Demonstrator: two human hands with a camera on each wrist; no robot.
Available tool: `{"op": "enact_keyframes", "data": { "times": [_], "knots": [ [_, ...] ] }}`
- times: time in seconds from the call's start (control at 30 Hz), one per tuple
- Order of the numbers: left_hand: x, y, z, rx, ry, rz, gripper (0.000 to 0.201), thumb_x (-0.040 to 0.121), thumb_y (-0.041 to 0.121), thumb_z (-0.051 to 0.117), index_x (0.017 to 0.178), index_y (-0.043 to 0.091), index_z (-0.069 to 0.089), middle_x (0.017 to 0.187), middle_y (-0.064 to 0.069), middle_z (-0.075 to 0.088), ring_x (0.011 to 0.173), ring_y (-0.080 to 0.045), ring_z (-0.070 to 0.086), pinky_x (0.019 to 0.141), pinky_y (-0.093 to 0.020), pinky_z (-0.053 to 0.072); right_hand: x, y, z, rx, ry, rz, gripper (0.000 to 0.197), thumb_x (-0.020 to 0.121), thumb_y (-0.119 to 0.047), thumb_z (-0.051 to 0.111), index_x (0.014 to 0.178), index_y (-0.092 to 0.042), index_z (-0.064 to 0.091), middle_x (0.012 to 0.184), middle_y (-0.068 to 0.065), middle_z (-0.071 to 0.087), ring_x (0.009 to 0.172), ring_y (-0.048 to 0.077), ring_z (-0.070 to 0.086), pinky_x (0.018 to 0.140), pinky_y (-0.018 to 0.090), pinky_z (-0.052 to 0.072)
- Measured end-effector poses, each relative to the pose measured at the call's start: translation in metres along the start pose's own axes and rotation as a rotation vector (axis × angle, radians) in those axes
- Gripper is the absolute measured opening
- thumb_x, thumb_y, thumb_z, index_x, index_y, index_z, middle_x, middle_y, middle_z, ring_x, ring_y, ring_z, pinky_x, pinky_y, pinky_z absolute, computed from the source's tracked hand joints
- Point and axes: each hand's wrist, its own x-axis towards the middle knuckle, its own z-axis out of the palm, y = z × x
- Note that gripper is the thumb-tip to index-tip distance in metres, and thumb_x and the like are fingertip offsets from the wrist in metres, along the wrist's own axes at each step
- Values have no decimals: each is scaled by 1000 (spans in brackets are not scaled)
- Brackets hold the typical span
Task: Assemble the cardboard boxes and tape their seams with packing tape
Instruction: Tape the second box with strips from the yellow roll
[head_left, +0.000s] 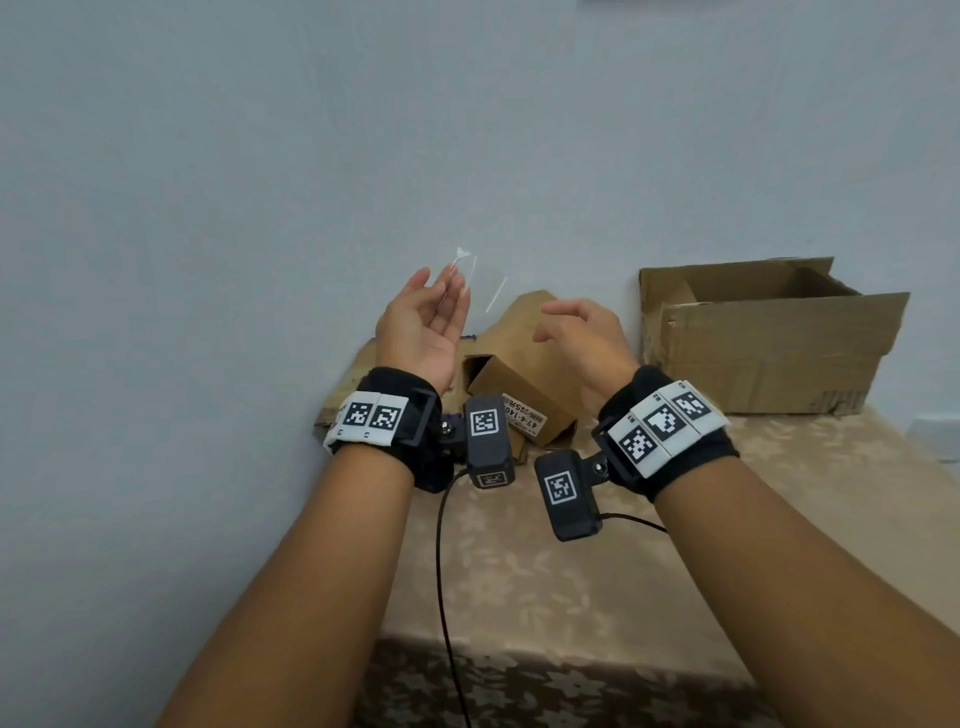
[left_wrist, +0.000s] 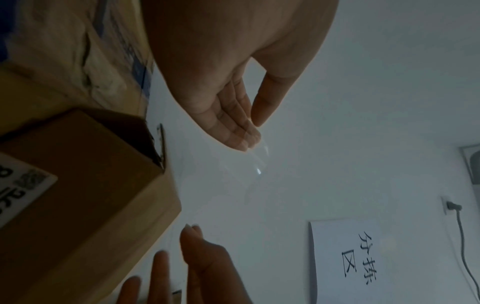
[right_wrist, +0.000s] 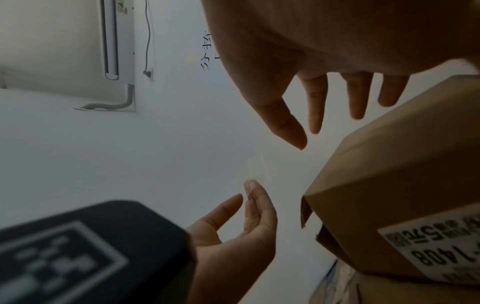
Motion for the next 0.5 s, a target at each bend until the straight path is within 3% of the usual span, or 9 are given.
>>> {"op": "enact_keyframes", "data": {
  "times": [0.1,0.23,0.37,0.5],
  "knots": [
    [1,3,-6,-52,41,-2,41,92,-11,57,130,5,55,109,-18,74,97,-29,72,96,-38,59,-1,4,6,-40,8,37,49,68,-28,73,116,-34,66,130,-5,58,125,21,49,106,43,46],
    [1,1,-13,-100,87,-12,47,90,-9,59,133,8,53,116,-17,71,100,-28,70,95,-36,59,1,11,7,-3,27,90,64,61,-30,78,124,-34,63,137,1,54,126,26,51,105,50,50],
    [-1,-7,-17,-101,124,-61,36,91,-5,59,126,5,57,113,-16,70,103,-29,68,104,-38,54,3,17,1,51,60,119,58,77,-11,83,128,-27,61,138,6,55,122,29,57,101,51,54],
    [-6,-18,-17,-75,124,-146,18,94,-2,58,112,2,60,111,-15,70,112,-29,68,106,-39,52,8,24,-5,88,57,128,59,82,-11,83,135,-19,58,134,7,56,121,27,55,103,46,51]
  ]
}}
